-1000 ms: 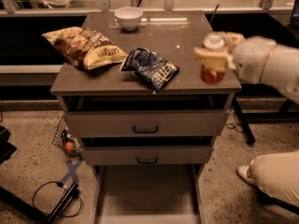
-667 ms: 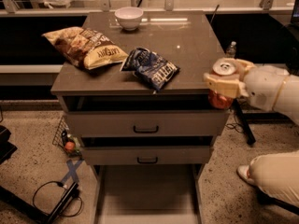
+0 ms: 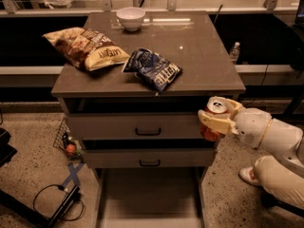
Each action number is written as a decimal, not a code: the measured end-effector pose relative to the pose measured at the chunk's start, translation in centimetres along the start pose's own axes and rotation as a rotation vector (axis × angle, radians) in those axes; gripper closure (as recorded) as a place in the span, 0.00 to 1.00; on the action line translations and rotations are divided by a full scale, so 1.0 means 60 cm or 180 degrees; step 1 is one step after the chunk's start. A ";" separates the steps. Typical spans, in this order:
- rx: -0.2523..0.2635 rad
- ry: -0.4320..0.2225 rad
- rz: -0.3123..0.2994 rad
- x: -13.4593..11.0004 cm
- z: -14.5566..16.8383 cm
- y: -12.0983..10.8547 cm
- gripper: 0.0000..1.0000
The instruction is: Place coke can into bottom drawer
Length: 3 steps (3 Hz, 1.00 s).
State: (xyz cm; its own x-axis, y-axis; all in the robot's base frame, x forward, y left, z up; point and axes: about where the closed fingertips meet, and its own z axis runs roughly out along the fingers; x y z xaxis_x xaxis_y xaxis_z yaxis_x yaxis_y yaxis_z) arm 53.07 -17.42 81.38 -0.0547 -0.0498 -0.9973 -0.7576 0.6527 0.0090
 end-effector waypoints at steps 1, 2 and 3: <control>0.0000 0.0000 0.0000 0.000 0.000 0.000 1.00; 0.0005 -0.0002 -0.0011 0.040 0.014 0.020 1.00; 0.0041 -0.0088 -0.0042 0.131 0.033 0.072 1.00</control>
Offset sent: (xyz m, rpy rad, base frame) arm -0.0185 0.0435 -0.0932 -0.0068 -0.0107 -0.0147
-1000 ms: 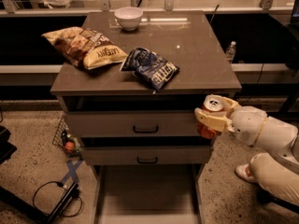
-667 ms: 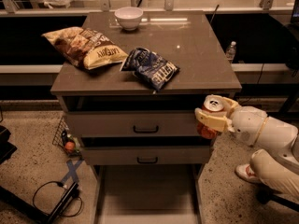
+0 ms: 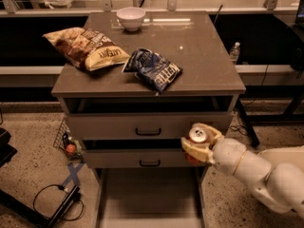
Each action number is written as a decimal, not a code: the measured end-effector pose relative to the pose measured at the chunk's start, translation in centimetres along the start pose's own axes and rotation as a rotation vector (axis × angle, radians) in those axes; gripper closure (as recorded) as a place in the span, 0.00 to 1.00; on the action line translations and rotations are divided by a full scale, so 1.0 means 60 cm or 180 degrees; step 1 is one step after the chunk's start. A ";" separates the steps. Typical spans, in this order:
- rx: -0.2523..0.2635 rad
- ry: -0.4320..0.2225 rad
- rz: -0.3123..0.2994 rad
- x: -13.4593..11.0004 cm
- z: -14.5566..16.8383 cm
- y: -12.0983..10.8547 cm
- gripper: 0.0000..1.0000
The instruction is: Place coke can into bottom drawer
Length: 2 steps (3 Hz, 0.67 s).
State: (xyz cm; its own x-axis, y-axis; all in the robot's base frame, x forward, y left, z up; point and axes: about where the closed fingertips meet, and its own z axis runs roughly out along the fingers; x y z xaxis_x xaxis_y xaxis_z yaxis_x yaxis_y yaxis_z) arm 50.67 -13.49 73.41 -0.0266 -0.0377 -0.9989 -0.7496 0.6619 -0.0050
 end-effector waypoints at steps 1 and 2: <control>-0.0060 -0.0049 -0.0102 0.113 0.028 0.058 1.00; -0.0184 -0.0054 -0.0293 0.214 0.071 0.098 1.00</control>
Offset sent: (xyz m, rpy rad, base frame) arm -0.0212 0.1048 -0.2072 -0.0953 -0.1313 0.1135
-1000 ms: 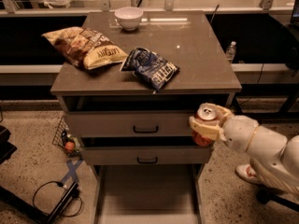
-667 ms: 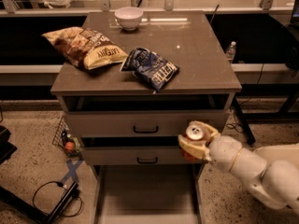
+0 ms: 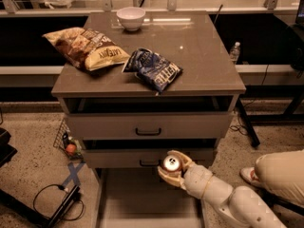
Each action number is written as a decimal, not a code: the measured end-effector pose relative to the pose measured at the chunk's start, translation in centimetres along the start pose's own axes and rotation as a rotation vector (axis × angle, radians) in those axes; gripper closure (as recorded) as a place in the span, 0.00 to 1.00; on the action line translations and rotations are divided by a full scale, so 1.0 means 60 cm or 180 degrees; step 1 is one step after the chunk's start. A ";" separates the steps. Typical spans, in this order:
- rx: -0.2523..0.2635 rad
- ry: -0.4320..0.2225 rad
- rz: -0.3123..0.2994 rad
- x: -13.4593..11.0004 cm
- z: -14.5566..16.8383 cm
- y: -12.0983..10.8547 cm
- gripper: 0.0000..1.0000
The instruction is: Place coke can into bottom drawer
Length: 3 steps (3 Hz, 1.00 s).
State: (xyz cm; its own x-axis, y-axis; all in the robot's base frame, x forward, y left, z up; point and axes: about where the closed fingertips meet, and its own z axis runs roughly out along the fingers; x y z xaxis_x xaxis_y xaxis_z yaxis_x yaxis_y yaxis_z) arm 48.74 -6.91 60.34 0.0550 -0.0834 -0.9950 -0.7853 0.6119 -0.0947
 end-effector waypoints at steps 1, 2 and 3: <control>-0.0115 0.0098 -0.0172 0.085 0.049 0.038 1.00; -0.0228 0.0277 -0.0179 0.159 0.091 0.073 1.00; -0.0265 0.0310 -0.0175 0.172 0.102 0.082 1.00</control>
Offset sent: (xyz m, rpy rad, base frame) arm 0.0065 0.0935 -0.1596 -0.1648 0.0676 0.0966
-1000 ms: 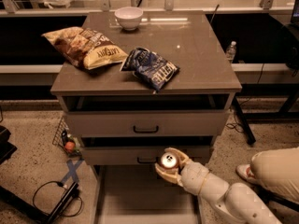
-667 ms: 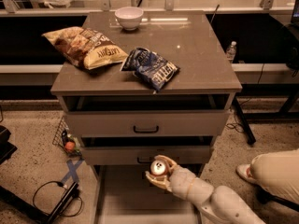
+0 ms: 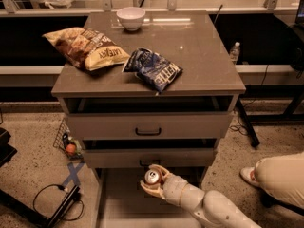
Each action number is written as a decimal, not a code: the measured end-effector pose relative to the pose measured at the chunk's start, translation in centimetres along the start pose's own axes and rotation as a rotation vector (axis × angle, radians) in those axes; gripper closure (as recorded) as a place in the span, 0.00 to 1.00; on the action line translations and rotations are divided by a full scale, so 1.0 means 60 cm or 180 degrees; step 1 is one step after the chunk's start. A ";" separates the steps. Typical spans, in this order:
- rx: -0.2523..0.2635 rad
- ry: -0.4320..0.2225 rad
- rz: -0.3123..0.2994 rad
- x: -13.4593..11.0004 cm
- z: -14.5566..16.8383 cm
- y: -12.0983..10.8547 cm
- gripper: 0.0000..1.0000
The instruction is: Place coke can into bottom drawer
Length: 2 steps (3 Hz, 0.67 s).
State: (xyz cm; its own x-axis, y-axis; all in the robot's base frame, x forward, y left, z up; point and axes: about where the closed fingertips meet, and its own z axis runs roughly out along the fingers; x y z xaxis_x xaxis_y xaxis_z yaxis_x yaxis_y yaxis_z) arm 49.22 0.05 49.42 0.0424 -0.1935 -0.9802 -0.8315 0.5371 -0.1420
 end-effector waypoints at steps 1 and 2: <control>-0.0073 0.0072 0.0003 0.019 0.030 0.017 1.00; -0.0250 0.0112 -0.0003 0.113 0.108 0.071 1.00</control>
Offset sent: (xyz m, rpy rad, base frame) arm -0.0065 0.1152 -0.1629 0.0241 0.1084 0.1139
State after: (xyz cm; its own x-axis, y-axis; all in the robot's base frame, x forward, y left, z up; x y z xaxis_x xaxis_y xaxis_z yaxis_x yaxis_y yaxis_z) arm 49.57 6.33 41.28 0.0249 -0.2234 -0.9744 -0.8724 0.4711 -0.1303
